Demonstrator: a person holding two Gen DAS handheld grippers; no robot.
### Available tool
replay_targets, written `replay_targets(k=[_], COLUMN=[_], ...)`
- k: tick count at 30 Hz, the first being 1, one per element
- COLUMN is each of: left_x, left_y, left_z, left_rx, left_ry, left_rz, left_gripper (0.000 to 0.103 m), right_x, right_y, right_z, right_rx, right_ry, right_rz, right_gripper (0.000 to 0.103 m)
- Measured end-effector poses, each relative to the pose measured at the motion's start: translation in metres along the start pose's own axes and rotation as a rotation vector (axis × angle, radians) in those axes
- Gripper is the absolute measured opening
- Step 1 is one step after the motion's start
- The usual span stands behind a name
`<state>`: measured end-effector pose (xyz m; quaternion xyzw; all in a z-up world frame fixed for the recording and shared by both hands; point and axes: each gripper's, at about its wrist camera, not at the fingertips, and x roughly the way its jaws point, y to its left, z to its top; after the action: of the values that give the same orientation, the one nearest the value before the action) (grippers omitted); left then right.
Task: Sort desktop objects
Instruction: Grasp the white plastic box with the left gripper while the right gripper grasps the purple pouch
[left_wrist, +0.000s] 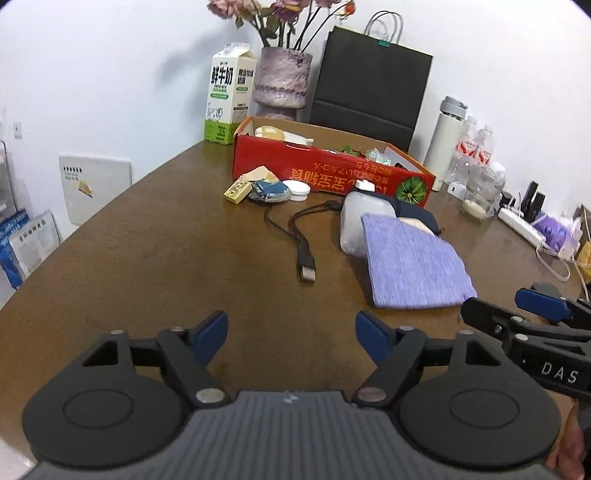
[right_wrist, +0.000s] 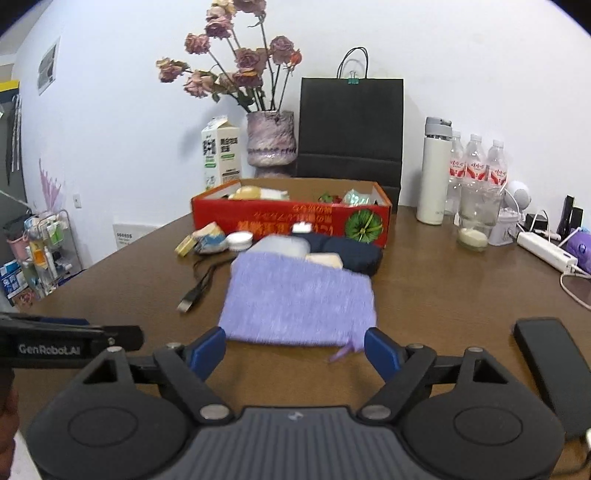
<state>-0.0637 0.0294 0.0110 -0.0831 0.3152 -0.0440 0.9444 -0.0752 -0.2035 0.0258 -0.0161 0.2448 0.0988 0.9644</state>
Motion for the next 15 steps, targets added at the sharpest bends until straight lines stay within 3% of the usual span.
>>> replay_targets(k=[3, 10, 12, 14, 15], left_x=[0.019, 0.065, 0.079, 0.09, 0.098], left_y=[0.002, -0.005, -0.014, -0.026, -0.034], left_z=[0.021, 0.066, 0.079, 0.087, 0.092], left_rx=[-0.019, -0.044, -0.024, 0.02, 0.049], left_ry=[0.007, 0.03, 0.028, 0.027, 0.031], left_rz=[-0.003, -0.064, -0.114, -0.146, -0.161], left_gripper=[0.078, 0.078, 0.079, 0.082, 0.083], right_x=[0.022, 0.083, 0.096, 0.106, 0.107], right_y=[-0.008, -0.036, -0.041, -0.044, -0.045], right_z=[0.014, 0.026, 0.027, 0.026, 0.024], right_rx=[0.01, 0.103, 0.119, 0.123, 0.118], right_ry=[0.009, 0.133, 0.163, 0.19, 0.184], right_rz=[-0.013, -0.003, -0.002, 0.007, 0.011], right_gripper=[0.08, 0.079, 0.069, 0.052, 0.049])
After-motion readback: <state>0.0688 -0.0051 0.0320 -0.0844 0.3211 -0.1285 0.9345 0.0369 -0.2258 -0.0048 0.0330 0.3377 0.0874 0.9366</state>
